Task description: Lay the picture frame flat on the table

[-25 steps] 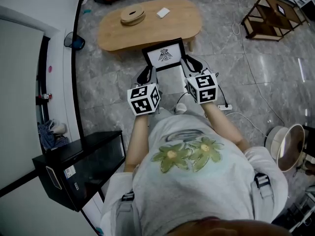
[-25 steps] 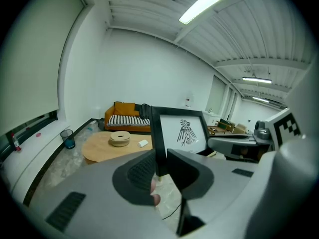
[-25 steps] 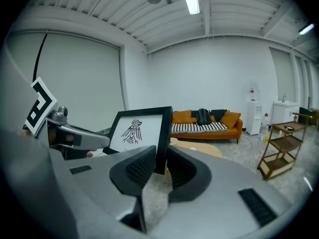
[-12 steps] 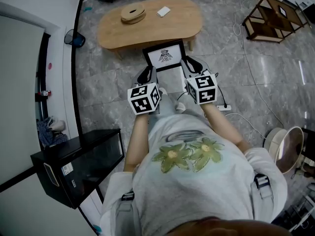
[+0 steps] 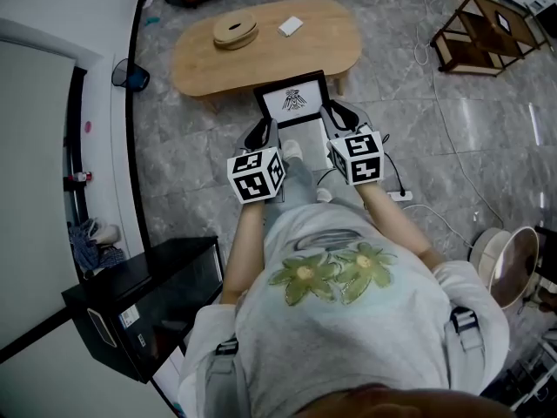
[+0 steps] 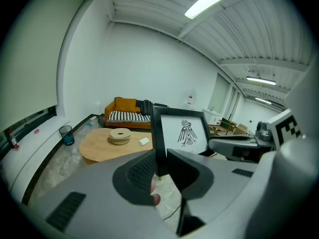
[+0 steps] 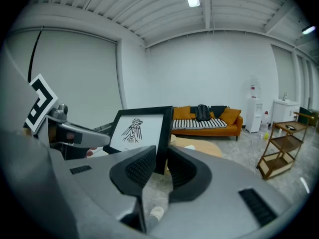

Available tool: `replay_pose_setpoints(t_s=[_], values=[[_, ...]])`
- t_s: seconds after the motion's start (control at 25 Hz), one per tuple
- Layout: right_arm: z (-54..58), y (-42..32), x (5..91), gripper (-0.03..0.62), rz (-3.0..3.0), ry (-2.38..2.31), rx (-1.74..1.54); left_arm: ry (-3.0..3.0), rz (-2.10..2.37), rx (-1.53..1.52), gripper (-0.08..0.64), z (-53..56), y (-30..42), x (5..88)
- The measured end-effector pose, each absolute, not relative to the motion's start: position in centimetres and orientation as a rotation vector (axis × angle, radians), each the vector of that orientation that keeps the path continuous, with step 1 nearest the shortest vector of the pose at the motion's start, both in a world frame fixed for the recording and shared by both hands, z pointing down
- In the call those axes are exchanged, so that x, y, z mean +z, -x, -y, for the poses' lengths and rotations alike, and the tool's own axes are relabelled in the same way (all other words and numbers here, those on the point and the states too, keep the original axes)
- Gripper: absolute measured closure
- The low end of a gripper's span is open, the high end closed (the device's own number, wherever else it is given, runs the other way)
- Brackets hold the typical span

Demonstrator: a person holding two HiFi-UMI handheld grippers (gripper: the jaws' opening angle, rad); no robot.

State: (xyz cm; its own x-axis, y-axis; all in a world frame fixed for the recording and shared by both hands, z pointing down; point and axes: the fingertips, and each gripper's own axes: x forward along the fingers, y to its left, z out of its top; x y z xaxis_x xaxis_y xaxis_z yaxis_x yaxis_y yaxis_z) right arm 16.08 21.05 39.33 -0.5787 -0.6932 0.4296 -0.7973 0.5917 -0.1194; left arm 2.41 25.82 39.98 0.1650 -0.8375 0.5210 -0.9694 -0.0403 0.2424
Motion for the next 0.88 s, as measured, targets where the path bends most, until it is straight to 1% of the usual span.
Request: replay_pose_setpoints(t_s=[0.52,0.88], values=[[-9.8,-11.6,39.3,0.517,2.454,-1.226,0.431,-1.92,1.661,0.309,0.477,-14.6,2.2,40.1],[-5.6,-8.9,39.8,0.517,2.43,-1.233,0.461,-1.921,1.633,0.323,0.477,-10.1,5.0,40.6]])
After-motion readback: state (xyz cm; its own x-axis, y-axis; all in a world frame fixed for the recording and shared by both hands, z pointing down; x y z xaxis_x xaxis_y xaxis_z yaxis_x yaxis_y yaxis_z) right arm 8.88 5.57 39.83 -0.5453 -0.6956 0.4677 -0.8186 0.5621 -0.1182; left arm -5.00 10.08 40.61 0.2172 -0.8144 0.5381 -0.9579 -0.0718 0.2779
